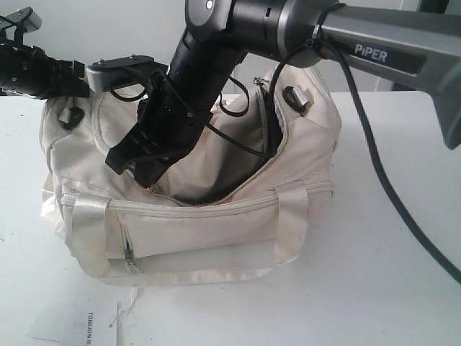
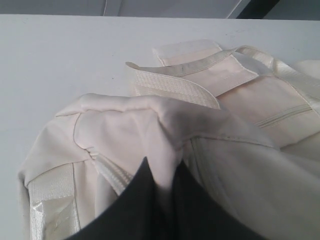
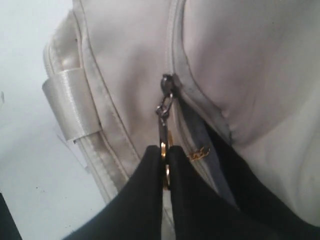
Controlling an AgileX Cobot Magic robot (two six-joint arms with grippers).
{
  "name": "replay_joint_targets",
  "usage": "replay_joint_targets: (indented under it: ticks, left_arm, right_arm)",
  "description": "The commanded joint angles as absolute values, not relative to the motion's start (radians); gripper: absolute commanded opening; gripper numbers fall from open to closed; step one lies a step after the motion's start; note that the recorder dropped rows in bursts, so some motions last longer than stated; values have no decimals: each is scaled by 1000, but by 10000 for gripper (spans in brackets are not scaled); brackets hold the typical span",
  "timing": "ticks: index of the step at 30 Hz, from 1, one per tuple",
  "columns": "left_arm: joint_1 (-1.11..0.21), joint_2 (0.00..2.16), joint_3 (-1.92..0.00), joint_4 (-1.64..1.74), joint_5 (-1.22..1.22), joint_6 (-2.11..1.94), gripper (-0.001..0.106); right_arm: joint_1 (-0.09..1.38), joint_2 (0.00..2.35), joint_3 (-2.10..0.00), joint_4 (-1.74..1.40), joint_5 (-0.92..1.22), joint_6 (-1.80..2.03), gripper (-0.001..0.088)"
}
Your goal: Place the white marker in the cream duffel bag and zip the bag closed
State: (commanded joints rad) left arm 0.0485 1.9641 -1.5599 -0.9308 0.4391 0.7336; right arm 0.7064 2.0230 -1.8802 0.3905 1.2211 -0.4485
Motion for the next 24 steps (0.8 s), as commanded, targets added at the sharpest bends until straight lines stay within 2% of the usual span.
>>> replay_joint_targets:
  ticks: [17, 19, 21, 24]
  left_arm:
    - [50, 1964, -1560, -941, 435, 719, 17]
    - [50, 1964, -1560, -941, 435, 710, 104]
    - [50, 1964, -1560, -941, 440, 706, 260]
    - [50, 1953, -1560, -941, 469, 697, 617]
  right_arm:
    - [706, 1995, -1827, 321, 1221, -444, 0]
    - [706, 1995, -1824, 321, 1221, -444, 0]
    - [706, 1995, -1825, 321, 1221, -444, 0]
    - [706, 1995, -1825, 324, 1220, -444, 0]
